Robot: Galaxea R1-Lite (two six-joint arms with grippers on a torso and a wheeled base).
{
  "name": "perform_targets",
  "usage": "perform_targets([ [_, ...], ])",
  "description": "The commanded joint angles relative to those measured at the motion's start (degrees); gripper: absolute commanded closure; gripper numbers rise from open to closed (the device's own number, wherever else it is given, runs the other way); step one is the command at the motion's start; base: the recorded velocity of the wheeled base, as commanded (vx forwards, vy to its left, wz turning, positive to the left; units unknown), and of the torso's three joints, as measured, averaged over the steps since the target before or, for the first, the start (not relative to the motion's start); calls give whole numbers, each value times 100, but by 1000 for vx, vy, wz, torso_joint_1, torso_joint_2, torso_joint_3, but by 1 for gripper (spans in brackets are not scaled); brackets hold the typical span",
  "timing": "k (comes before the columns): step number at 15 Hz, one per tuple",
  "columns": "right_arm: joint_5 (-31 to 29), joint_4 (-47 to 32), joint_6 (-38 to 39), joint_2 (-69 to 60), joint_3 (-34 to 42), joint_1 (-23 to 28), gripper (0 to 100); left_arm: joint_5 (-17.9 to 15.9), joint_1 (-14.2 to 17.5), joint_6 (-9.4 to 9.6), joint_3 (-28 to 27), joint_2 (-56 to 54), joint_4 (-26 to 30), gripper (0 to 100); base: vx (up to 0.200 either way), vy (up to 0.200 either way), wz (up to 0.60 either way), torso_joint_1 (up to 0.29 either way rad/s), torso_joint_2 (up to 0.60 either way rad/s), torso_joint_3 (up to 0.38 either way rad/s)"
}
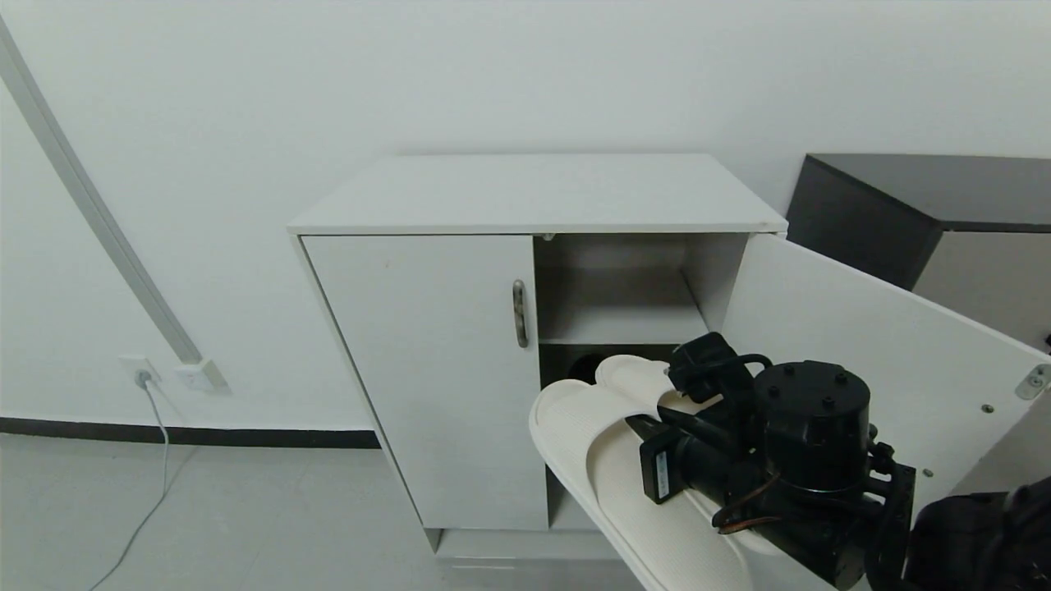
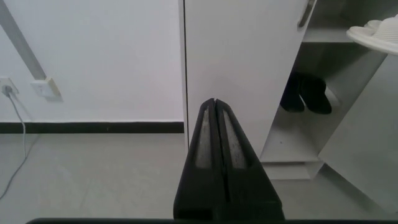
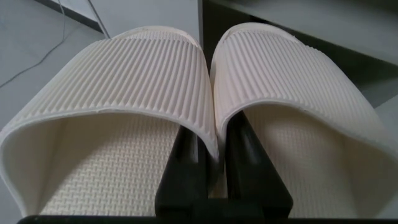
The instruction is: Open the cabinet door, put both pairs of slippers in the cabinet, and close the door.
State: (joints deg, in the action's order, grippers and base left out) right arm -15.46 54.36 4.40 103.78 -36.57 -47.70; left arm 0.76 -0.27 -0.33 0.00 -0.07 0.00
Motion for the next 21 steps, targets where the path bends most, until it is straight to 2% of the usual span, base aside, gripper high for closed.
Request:
perform_targets([
  [1,-1,40,-36,2,19,50,100,4,0,-2,0,7,0,100,0,0,0,-149,481,320],
  [13,-1,128,-45,72,71,112,100,4,0,-11,0,7,0,100,0,0,0,-85,445,360],
  [20,-1,356,-168,134,159,112,100,12,0,-20,0,7,0,100,0,0,0,1,67,60],
  [21,-1,356,-150,125,159,103,100,12,0,-20,0,7,0,100,0,0,-600,2,2,2],
])
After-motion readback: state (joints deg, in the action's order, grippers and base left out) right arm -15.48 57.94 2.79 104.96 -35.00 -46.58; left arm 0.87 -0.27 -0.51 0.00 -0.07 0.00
